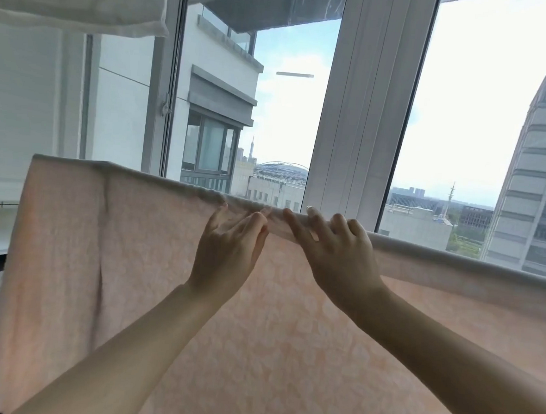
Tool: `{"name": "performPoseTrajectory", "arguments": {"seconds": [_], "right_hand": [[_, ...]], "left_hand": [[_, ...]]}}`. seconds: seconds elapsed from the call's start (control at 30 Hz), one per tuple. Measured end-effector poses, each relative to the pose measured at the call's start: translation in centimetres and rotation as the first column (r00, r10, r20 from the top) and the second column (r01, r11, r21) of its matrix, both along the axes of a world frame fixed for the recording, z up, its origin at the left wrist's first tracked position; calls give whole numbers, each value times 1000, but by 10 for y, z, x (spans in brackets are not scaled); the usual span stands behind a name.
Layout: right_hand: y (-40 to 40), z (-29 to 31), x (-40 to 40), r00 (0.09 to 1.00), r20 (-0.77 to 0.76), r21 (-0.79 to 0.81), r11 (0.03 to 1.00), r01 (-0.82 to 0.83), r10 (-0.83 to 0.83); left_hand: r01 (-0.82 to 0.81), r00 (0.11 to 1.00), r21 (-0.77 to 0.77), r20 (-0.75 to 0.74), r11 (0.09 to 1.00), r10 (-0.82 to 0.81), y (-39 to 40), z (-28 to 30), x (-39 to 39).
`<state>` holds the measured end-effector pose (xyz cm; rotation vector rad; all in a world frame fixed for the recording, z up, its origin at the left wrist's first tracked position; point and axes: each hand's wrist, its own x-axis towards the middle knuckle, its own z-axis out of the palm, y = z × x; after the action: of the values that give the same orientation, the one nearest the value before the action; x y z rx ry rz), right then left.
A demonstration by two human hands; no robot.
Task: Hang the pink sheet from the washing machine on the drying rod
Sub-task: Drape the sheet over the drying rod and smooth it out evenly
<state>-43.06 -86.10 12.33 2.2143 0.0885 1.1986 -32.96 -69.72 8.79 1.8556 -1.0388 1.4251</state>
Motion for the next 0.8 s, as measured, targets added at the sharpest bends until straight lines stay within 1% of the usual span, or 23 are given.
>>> {"name": "performPoseTrajectory", "arguments": {"seconds": [0.07, 0.2, 0.27, 0.33, 0.4, 0.47, 0.53, 0.6, 0.67, 0.7, 0.73, 0.8], "right_hand": [[-3, 0, -3, 1000, -3, -3, 1000, -10, 10], [-7, 0, -6, 1000, 16, -21, 999, -27, 27], [-8, -1, -5, 999, 18, -24, 999, -39, 39], [-8, -3, -4, 999, 23, -24, 999, -46, 46], [-9, -3, -2, 998, 28, -18, 998, -54, 54], [-12, -1, 0, 997, 31, -25, 997, -70, 71], [-16, -1, -1, 996, 43, -45, 996, -79, 81], [-20, -2, -3, 995, 57, -55, 996, -73, 76], [-22, -3, -2, 996, 57, -55, 996, -66, 70], [-22, -4, -1, 996, 50, -50, 997, -65, 68], [-22, -5, 1, 997, 46, -43, 997, -66, 68], [-19, -6, 6, 996, 45, -29, 997, -78, 80]], "left_hand": [[18, 999, 21, -29, 1000, -17, 7, 5, 9], [48, 971, 94, -240, 994, -24, 23, 28, 27], [77, 959, 140, -282, 987, -35, 26, 38, 33], [91, 963, 175, -267, 980, -42, 28, 42, 38], [70, 974, 157, -226, 985, -33, 28, 45, 42], [52, 988, 119, -150, 992, -33, 29, 46, 43], [73, 997, 111, -30, 991, -70, 32, 42, 42], [116, 990, 225, 46, 967, -130, 37, 31, 41], [152, 986, 362, 3, 919, -164, 41, 20, 45], [149, 988, 385, -26, 911, -151, 42, 17, 48], [133, 991, 382, -45, 914, -125, 41, 15, 52], [81, 996, 329, -56, 941, -66, 38, 16, 54]]}}
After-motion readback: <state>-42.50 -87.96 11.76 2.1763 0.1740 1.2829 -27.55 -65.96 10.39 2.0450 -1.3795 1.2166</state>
